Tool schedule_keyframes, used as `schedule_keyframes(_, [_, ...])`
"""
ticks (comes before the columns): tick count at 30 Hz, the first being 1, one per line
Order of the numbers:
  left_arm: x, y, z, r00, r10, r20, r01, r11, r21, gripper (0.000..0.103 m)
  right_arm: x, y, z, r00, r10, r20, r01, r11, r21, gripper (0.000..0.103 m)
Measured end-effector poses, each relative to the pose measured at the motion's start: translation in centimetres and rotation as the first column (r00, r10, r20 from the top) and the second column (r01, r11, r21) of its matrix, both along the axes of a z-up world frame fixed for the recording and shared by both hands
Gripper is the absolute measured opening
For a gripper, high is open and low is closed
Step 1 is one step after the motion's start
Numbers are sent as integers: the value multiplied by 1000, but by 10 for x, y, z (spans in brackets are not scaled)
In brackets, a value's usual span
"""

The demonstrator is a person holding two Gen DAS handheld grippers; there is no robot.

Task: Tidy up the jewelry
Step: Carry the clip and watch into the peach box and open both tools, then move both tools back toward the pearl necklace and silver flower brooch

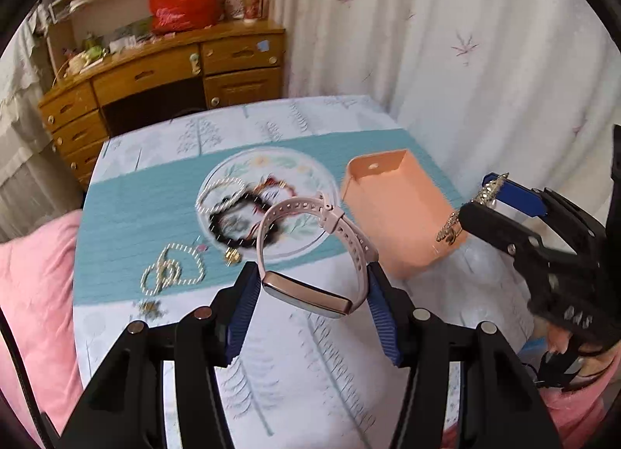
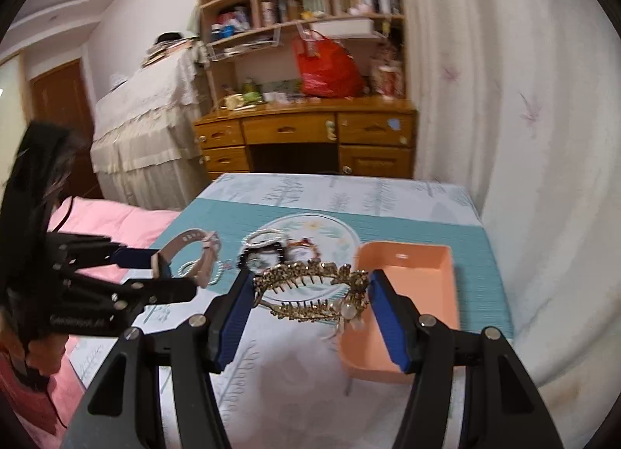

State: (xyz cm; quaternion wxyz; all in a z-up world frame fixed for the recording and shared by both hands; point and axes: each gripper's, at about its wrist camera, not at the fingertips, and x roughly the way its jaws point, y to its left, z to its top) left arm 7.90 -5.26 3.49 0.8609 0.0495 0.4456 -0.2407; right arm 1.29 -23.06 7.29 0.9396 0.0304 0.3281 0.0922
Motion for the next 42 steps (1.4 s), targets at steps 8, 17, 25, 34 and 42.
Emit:
schedule_keyframes(8, [25, -58, 0, 997, -79, -6, 79, 997, -18, 54, 28, -67, -6, 995, -76, -60, 83, 989, 126, 60])
schedule_keyframes(17, [42, -124, -50, 980, -178, -93, 177, 984, -16, 54, 45, -100, -12, 993, -86, -87, 104, 967, 231, 61])
schedule_keyframes(25, [51, -147, -67, 973, -185, -139, 179, 982, -54, 95, 60, -110, -25, 987, -48, -152, 90, 956, 278, 62])
schedule_keyframes(34, [55, -121, -60, 980, -127, -153, 124, 992, -31, 95, 67, -113, -39, 976, -49, -214, 113, 947, 301, 63])
schedule_keyframes(42, [47, -84, -46, 995, -31, -98, 36, 998, 43, 95, 68, -105, -35, 976, -31, -214, 99, 945, 312, 66])
